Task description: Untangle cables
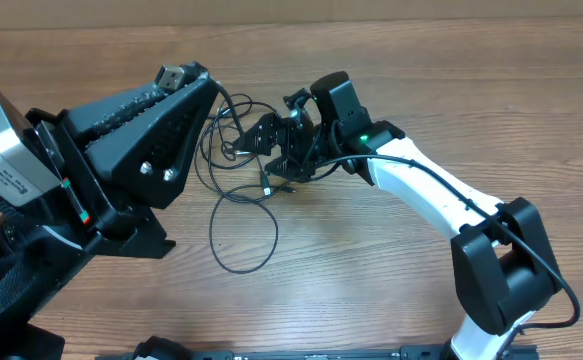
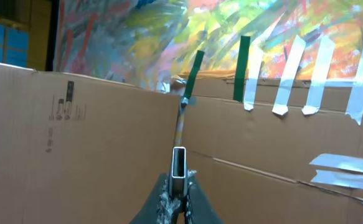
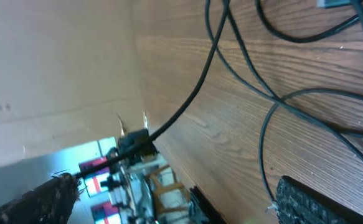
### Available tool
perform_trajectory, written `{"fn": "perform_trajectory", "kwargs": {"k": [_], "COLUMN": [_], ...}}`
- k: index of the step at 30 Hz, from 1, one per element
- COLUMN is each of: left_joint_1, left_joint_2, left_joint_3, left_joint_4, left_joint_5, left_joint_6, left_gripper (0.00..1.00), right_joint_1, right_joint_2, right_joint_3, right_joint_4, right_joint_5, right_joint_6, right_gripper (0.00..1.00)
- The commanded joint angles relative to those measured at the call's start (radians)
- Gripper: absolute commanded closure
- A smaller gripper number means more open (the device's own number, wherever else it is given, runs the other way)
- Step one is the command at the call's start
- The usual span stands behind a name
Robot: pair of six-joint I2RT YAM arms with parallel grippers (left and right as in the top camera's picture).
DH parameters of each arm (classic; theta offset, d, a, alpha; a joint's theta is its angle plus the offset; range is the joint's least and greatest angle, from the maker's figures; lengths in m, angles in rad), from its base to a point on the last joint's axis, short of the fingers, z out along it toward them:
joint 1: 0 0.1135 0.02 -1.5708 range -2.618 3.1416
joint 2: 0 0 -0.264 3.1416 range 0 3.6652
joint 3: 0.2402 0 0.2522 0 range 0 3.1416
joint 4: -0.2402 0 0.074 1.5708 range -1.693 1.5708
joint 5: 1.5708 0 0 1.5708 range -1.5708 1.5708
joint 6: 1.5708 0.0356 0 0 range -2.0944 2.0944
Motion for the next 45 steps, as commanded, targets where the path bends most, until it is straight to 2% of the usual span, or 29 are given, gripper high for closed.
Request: {"fn": "perform_trajectory", "kwargs": {"k": [1,3,7,11,14,17,20,27,31,45], "left_joint_1": [0.001,0.001,0.001,0.001,0.001,0.001,0.001,0.001,0.001,0.001], "left_joint_2": [-0.001,-0.001,-0.001,-0.001,-0.001,-0.001,-0.001,0.0,0.0,0.004], "left_joint_3": [0.013,0.013,0.013,0.013,0.013,0.013,0.013,0.013,0.013,0.013], "left_joint_4": [0.005,0.005,0.004,0.0,-0.008,-0.013,-0.018,-0.022,-0.022,-0.029], "left_joint_5": [0.021,0.035,0.045,0.045,0.045,0.045,0.045,0.044,0.044,0.043], "left_joint_6": [-0.037,-0.042,-0.042,-0.041,-0.04,-0.04,-0.04,-0.04,-0.04,-0.04], "left_gripper": [0.96,0.96,0.96,0.96,0.96,0.96,0.96,0.96,0.96,0.96], "right_joint_1": [0.0,0.011,0.031,0.053,0.072,0.088,0.095,0.096,0.1,0.119], "right_joint_2": [0.01,0.03,0.066,0.074,0.074,0.074,0.074,0.074,0.074,0.074], "right_joint_3": [0.009,0.009,0.009,0.008,0.008,0.009,0.009,0.009,0.009,0.009], "right_joint_4": [0.019,0.066,0.129,0.124,0.125,0.125,0.125,0.135,0.137,0.143], "right_joint_5": [0.068,0.077,0.076,0.064,0.058,0.043,-0.002,-0.031,-0.021,-0.021], "right_joint_6": [0.164,0.24,0.278,0.294,0.295,0.298,0.298,0.319,0.452,0.808], "right_gripper": [0.0,0.0,0.01,0.34,0.54,0.62,0.66,0.67,0.71,0.7]}}
